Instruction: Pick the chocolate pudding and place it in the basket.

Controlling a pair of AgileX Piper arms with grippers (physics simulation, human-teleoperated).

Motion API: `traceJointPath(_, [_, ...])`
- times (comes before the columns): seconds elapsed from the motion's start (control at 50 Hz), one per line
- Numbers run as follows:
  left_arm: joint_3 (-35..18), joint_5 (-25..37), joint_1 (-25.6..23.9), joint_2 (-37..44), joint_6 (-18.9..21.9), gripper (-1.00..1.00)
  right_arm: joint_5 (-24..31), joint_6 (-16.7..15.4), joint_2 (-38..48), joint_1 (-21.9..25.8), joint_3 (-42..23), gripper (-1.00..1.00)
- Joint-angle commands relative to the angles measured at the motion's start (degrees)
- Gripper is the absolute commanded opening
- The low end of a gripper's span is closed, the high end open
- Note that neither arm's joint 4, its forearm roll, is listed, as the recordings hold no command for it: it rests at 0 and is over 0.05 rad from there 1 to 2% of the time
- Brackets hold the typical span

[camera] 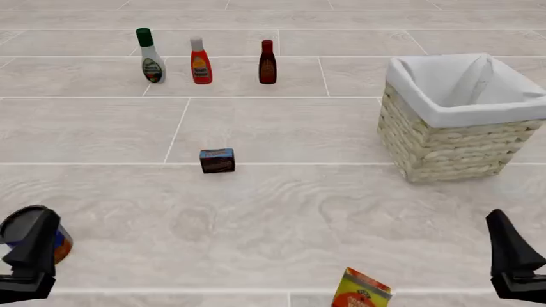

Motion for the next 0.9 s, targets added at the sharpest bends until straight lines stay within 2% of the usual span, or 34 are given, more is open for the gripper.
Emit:
traceJointPath(0.02, [-0.1,-0.1,0.0,0.2,0.0,1.0,-0.4,0.1,0.3,0.0,0.1,1.0])
traceJointPath(0.54, [-0.2,-0.1,0.0,0.4,0.0,1.0,-1.2,0.1,1.3,1.0,0.0,1.0])
traceJointPath(0.62, [-0.2,0.0,0.0,0.4,0.0,1.0,-2.6,-1.9,6.3,3.8,-2.5,1.0])
traceJointPath(0.68, [-0.2,-0.2,0.0,0.4,0.0,1.0,-4.8,-4.5,11.9,6.8,-4.5,1.0])
traceJointPath(0.72, [-0.2,-0.1,0.0,0.0,0.2,1.0,-9.0,-10.4,19.0,10.8,-4.2,1.0])
traceJointPath(0.76, [-0.3,-0.2,0.0,-0.1,0.3,1.0,-10.2,-9.9,21.8,11.4,-5.4,1.0])
traceJointPath(0.9, [-0.4,0.2,0.0,0.1,0.1,1.0,-13.5,-12.0,30.6,15.1,-7.7,1.0])
